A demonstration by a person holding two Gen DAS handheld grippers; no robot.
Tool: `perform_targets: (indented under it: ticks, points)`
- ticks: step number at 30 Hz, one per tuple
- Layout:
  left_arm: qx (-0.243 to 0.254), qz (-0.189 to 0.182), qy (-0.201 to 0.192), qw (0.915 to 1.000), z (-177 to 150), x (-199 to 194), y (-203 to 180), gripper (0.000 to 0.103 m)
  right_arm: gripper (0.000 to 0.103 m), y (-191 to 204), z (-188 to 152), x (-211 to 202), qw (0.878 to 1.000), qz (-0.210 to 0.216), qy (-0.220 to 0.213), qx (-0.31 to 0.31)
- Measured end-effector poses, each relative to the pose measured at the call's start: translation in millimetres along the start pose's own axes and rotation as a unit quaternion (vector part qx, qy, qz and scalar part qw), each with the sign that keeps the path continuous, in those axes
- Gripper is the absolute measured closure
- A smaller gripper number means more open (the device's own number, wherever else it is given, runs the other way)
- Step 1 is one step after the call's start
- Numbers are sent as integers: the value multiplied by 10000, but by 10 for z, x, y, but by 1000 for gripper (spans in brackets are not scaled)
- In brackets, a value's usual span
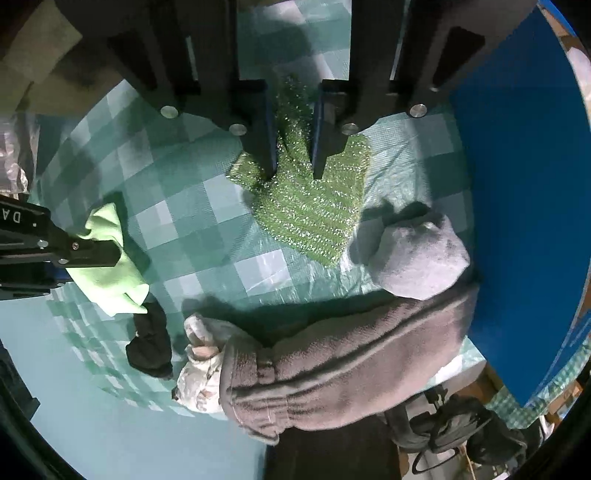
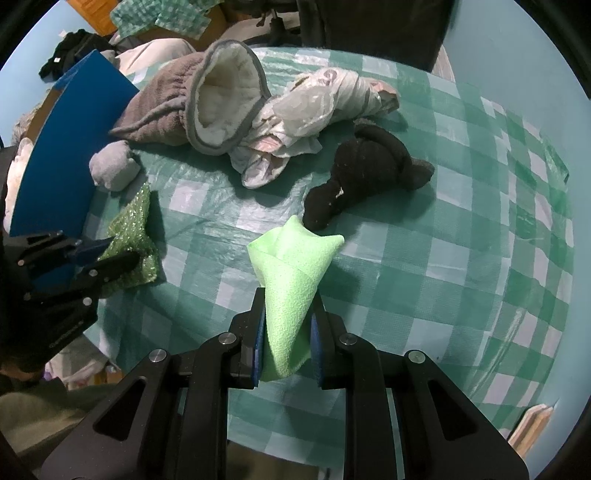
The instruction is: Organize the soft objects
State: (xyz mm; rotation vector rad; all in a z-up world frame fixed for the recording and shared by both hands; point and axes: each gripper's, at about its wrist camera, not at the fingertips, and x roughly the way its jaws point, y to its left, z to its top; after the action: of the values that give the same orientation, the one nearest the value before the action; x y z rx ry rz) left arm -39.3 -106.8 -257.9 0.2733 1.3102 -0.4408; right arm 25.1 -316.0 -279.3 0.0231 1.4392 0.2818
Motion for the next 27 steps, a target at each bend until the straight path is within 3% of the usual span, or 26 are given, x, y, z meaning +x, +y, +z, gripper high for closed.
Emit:
perform_targets:
  ticks: [8,20,27]
  points:
    - [-88,-175,-23,9998,28,-252,197,87,83,32,59,-207,9998,40,-182,-38]
    - [-184,-161,-499,9985,126,-770,327,87,84,215,197,-602,9984,126,-440,-325]
    - [-548,-271,-690,9957,191,-1082,493,87,84,442,363,-804,9969,211,-570,-501]
